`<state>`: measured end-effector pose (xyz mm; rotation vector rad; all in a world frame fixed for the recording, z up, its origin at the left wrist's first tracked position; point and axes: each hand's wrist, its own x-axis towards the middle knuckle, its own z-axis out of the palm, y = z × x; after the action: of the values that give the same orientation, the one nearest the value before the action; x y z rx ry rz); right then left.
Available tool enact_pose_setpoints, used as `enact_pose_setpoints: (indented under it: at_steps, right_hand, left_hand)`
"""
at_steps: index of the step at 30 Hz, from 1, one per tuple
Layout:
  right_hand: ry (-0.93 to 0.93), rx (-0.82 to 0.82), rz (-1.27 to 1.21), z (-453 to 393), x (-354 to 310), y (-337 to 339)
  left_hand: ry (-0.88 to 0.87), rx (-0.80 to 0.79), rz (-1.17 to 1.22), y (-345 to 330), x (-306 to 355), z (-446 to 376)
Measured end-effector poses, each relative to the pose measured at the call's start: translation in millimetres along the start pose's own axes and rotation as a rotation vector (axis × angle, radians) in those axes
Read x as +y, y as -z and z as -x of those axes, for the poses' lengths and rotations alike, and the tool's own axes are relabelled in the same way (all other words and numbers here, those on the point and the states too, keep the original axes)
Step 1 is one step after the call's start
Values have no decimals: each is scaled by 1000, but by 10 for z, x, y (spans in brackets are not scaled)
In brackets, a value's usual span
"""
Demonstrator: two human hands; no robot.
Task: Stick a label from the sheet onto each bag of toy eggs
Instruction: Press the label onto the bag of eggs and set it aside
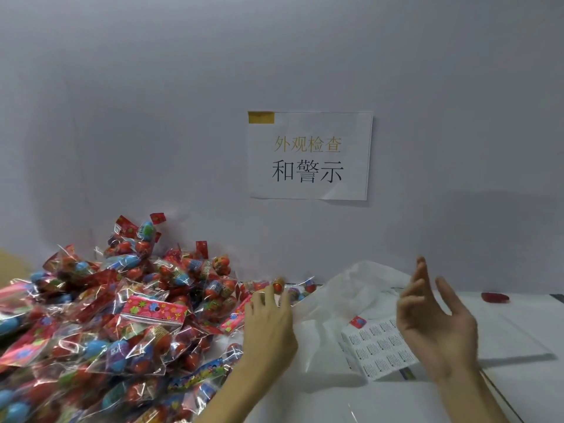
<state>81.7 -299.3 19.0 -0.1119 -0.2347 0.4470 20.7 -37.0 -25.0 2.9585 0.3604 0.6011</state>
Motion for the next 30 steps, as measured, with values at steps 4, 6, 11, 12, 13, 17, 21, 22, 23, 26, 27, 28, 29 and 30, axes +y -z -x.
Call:
enact_pose_setpoints:
  at_steps: [4, 6, 11, 12, 13, 17, 21, 22, 23, 26, 27, 28, 29, 30]
  right_hand:
    - [-68, 154, 261, -81, 262, 10]
    - [-108, 207, 343, -87, 341, 4]
    - [-143, 239, 432, -122, 476, 37]
    - [-146, 245, 443, -128, 487, 50]
    - [-151, 251, 452, -128, 498, 54]
    - [-163, 275, 504, -122, 558, 81]
    - [-174, 294, 507, -132, 561, 135]
    - [-170, 299, 505, -136, 558, 145]
    - [-168, 304, 504, -138, 556, 152]
    - [-172, 308, 532, -149, 557, 169]
    - [-180, 304, 556, -149, 560, 170]
    - [-191, 293, 590, -145, 566, 172]
    - [-203, 275, 637, -143, 584, 179]
    - [-212, 248, 697, -136, 612, 184]
  left_hand:
    - [-9, -184, -342, 116, -239, -348]
    - [-34, -254, -304, 71, -352, -489]
    - [4, -315, -212, -60, -498, -716]
    - [28, -338, -222, -46, -515, -738]
    - [51, -367, -228, -31, -525, -758]
    - [89, -355, -119, 54, -509, -792]
    - [183, -178, 350, 177, -572, -759]
    - [199, -109, 491, 214, -564, -726]
    - [203, -7, 609, 269, -536, -695]
    - [204, 280, 883, 448, -366, -558]
    - [219, 297, 1025, 512, -275, -482]
    - [249, 273, 1196, 535, -197, -386]
    - [292, 236, 1360, 533, -123, -279]
    - [332, 204, 1480, 495, -57, -167]
